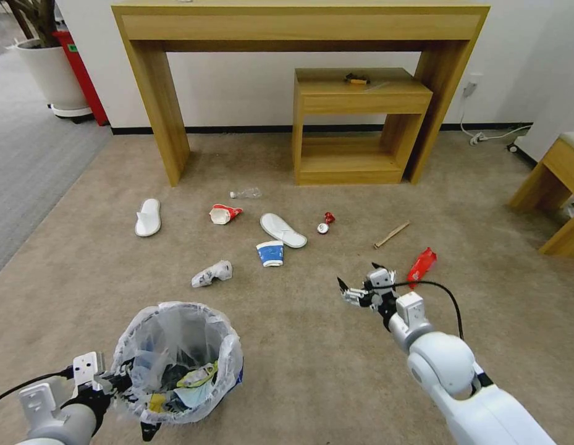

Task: Pick up the trash bin and place the garbage on the floor into it.

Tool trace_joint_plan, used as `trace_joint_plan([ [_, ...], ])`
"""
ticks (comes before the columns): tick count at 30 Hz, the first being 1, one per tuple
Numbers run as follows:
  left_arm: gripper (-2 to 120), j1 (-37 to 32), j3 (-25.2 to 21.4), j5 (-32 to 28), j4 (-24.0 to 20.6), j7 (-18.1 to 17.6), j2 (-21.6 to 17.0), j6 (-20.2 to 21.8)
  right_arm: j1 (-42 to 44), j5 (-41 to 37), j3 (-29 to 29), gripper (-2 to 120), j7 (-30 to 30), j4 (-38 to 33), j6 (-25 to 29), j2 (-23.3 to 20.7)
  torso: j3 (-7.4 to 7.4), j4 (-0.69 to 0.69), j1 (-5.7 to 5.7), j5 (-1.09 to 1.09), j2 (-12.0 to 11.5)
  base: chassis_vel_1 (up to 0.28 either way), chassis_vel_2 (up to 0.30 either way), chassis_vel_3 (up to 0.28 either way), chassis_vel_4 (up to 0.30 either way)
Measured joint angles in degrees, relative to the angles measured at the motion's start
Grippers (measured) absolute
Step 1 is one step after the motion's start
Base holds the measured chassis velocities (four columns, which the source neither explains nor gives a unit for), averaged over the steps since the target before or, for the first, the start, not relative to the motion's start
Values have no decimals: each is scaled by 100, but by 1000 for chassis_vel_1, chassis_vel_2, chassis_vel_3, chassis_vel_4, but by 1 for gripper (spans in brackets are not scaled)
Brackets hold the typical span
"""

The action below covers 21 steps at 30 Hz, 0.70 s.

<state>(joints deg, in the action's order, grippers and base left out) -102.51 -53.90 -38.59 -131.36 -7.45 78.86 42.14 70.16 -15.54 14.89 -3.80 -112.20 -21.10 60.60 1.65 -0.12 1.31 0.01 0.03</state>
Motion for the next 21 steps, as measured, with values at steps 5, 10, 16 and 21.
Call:
trace_joint_plan([
  [5,0,-60,-36,0,-63,23,2,0,-252,-12,-133,100,-37,29,-104,154,0,1,0,0,0,0,0,0,0],
  [10,0,-78,-40,4,-67,22,30,0,-352,-23,-220,100,-77,83,-171,245,0,1,-1,0,0,-24,98,30,-104],
  [16,0,-61,-18,16,-74,17,39,0,-340,-23,-230,100,-78,85,-213,229,1,1,0,-1,0,-22,242,12,-239],
  [21,0,-56,-15,16,-74,13,27,0,-346,-70,-237,100,-100,84,-215,243,1,1,0,0,0,37,282,-62,-273],
])
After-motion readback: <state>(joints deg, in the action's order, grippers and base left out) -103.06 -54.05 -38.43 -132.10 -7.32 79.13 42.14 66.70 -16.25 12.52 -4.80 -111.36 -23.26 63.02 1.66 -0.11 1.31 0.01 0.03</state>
